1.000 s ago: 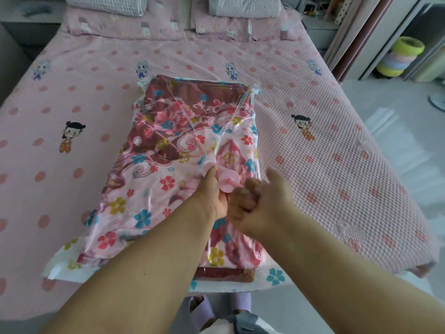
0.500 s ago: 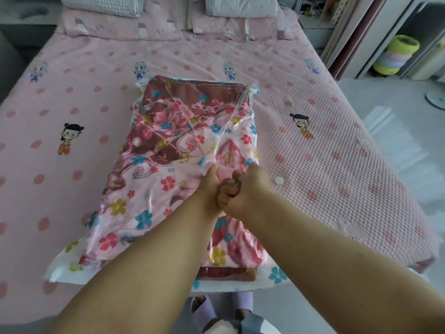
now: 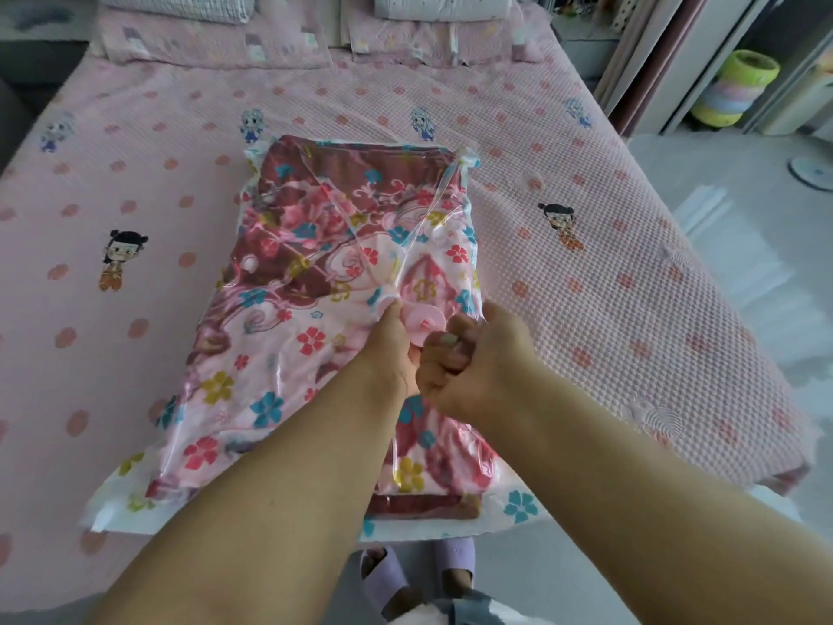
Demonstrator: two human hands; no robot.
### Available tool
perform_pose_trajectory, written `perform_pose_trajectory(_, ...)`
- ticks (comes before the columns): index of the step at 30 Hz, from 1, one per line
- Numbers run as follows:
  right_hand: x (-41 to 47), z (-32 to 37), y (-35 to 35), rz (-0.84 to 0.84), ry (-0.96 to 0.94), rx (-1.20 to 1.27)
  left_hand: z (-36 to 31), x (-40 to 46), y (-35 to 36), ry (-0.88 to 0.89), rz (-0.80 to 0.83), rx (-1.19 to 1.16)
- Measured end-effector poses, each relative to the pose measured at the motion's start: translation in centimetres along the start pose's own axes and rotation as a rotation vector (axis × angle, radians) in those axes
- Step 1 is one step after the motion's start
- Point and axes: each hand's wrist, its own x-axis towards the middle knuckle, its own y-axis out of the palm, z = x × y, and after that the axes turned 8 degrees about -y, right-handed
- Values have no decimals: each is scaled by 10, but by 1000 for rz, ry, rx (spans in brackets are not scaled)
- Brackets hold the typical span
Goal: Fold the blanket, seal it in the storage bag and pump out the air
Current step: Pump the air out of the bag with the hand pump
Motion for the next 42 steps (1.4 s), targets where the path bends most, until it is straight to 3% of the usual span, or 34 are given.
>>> perform_pose_trajectory(4, -34, 12, -21, -11, 31, 21, 3, -4, 3, -50, 57, -88)
perform_pose_trajectory(9, 16, 8, 13, -94, -17, 64, -6, -6, 11, -38, 48, -51)
perform_pose_trajectory(14, -11, 14, -6, 26, 23, 64, -4, -5, 8, -58, 62, -33)
perform_pose_trajectory(22, 22, 7, 29, -82, -21, 50, -11, -4, 11, -23, 47, -140)
perform_pose_trajectory(26, -8, 10, -1, 39, 41, 39, -3, -7, 10, -45, 38, -78)
perform_pose_trajectory(31, -2, 18, 10, -45, 23, 86, -7, -12, 11, -19, 30, -127)
perform_pose_trajectory(33, 15, 14, 30, -106, 21, 83, -11, -20, 24, 31, -72, -204)
perform_pose_trajectory(35, 15, 15, 28, -75, -16, 38, -12, -18, 28, 33, -309, -209)
perform_pose_trajectory(36, 5, 17, 21, -32, 4, 49, -7, -11, 26, 87, -248, -202)
perform_pose_trajectory(38, -18, 20, 2, 31, 53, 50, -4, -10, 18, -3, -21, -220)
perform_pose_trajectory(42, -15, 20, -1, -29, 52, 86, -4, -2, 8, -7, 9, -49)
